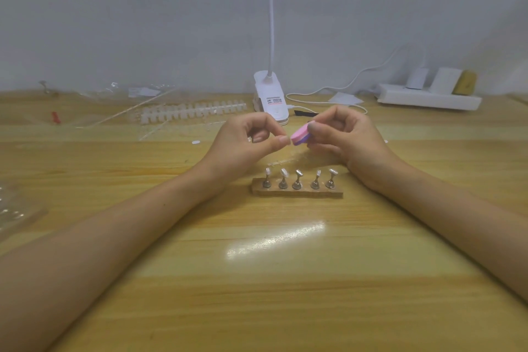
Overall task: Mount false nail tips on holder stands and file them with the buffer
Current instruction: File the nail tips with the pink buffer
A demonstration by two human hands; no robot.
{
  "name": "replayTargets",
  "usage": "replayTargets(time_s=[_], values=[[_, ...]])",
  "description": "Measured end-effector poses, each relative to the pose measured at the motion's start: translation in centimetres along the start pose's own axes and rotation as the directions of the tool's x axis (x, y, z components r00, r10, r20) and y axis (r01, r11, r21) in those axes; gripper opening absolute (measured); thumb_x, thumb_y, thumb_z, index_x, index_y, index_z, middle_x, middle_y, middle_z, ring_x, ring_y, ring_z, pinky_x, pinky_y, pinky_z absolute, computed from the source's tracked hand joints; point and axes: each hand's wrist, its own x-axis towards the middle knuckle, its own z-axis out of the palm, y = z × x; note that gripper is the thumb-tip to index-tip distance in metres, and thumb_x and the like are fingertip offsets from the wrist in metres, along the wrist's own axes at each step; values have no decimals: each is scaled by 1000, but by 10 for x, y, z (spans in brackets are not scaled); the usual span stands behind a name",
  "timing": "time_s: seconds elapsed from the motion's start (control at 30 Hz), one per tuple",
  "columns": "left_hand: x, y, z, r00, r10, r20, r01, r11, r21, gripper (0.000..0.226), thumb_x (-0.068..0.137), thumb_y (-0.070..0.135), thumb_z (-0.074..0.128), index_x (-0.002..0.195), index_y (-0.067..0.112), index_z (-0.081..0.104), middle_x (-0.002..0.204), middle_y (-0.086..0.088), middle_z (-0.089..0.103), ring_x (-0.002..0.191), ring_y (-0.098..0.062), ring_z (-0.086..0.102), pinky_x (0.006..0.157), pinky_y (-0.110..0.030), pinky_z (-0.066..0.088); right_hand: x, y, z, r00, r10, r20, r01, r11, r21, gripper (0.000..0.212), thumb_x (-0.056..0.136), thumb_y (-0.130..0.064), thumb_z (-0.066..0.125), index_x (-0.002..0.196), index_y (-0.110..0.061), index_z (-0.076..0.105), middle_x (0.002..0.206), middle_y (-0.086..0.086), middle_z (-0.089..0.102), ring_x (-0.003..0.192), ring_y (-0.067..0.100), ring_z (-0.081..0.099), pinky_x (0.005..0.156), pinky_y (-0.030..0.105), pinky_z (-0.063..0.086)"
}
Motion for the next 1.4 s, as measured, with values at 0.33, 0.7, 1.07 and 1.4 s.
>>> replayTargets(time_s=[0.33, 0.7, 1.07, 1.4], values=[[0, -1, -1, 1000, 11, -8, -11, 1000, -21, 12, 87, 17, 73, 78, 11, 68, 59, 7, 27, 56, -9, 28, 59, -24, 26, -5, -2, 5, 990, -9, 138, 25, 993, -113, 14, 86, -12, 76, 87, -10, 62, 98, 12, 76, 91, 28, 75, 73, 32, 61], [-1, 0, -1, 1000, 21, -6, -21, 999, -30, 12, 90, 12, 70, 82, 4, 65, 45, 18, 41, 46, 3, 41, 54, -3, 31, -5, -3, 5, 997, -30, 71, 34, 998, -44, 15, 86, -18, 75, 88, -11, 62, 97, 14, 76, 92, 27, 75, 75, 30, 59], [0, 0, 0, 999, 33, 12, -32, 998, -50, 11, 89, 12, 70, 81, 7, 65, 45, 18, 42, 46, 2, 38, 56, -5, 32, -6, -4, 6, 993, -21, 118, 30, 997, -73, 12, 89, -11, 73, 88, -12, 61, 102, 13, 75, 94, 27, 75, 75, 31, 60], [-2, 1, 0, 999, 39, 20, -39, 998, -39, 15, 87, 16, 74, 78, 7, 65, 57, 1, 45, 56, -13, 33, 60, -19, 30, -7, -3, 6, 985, -39, 167, 59, 992, -114, 14, 87, -9, 74, 90, -9, 61, 107, 14, 73, 96, 33, 74, 81, 39, 62]])
